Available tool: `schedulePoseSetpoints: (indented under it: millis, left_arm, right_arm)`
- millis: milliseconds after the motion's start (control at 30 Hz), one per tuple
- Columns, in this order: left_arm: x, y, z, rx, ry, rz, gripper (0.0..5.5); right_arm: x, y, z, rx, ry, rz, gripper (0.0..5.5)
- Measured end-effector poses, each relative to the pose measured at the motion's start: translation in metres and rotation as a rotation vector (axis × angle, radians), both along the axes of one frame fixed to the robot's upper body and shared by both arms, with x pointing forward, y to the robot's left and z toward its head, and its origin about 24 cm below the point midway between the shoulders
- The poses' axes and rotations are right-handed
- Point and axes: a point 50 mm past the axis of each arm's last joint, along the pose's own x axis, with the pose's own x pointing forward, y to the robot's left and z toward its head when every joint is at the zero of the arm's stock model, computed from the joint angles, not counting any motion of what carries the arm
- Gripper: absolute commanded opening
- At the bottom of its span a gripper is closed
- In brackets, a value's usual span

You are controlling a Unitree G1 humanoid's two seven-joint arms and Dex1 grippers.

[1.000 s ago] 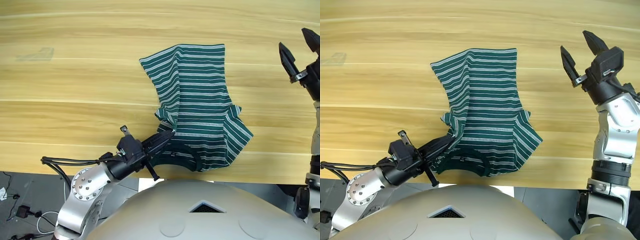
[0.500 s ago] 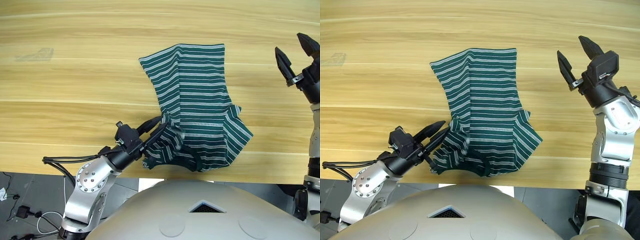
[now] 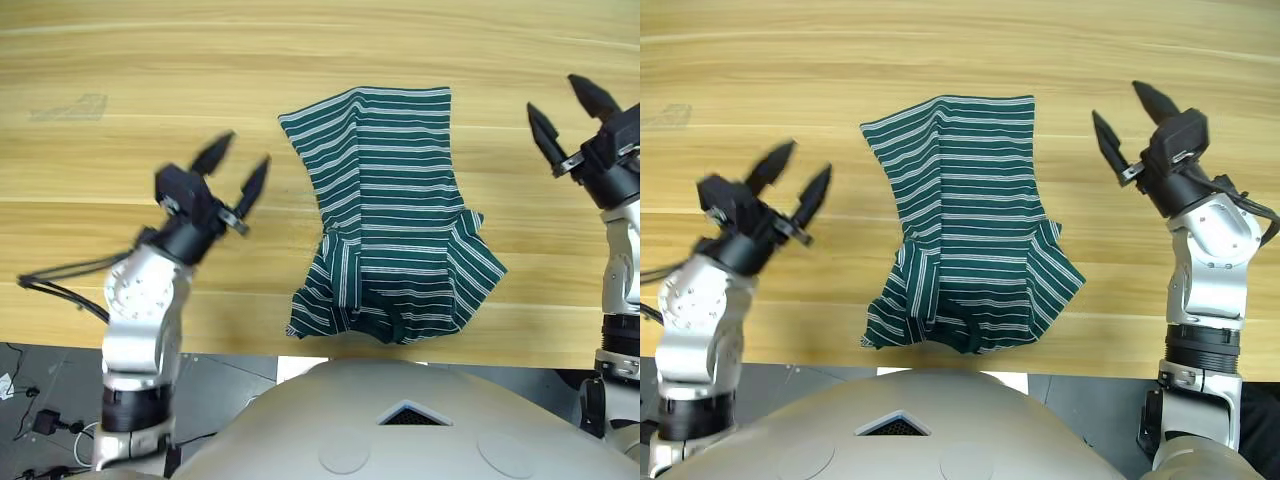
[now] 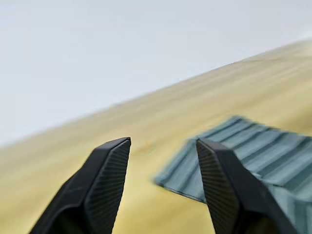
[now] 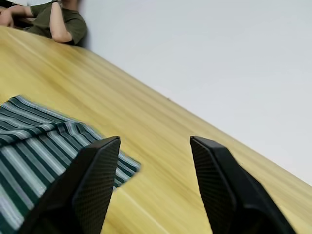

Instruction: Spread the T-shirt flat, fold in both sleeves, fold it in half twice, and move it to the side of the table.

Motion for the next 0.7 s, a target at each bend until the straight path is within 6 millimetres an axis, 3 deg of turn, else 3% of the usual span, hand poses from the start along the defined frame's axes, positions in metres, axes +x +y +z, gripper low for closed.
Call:
schedulePoseSetpoints:
  millis: [67,133,367,533,700]
  left_arm:
    - [0.028,0.011,0.010,0.120,-0.052,0.034,2.48]
    - [0.050,0.009,0.011,0.213,-0.050,-0.003,2.48]
    - [0.099,-0.014,-0.018,0.447,0.097,-0.211,2.48]
    - [0.107,-0.044,-0.041,0.562,0.151,-0.419,2.48]
    - [0.115,-0.062,-0.069,0.634,0.216,-0.486,2.48]
  right_arm:
    - [-0.008,0.012,-0.010,-0.062,0.058,0.127,2.65]
    - [-0.014,0.020,-0.017,-0.131,0.099,0.234,2.65]
    - [-0.003,0.052,-0.023,-0.412,0.099,0.477,2.65]
    - [-0.005,0.062,-0.037,-0.476,0.138,0.565,2.65]
    - [-0.026,0.062,-0.062,-0.565,0.287,0.718,2.65]
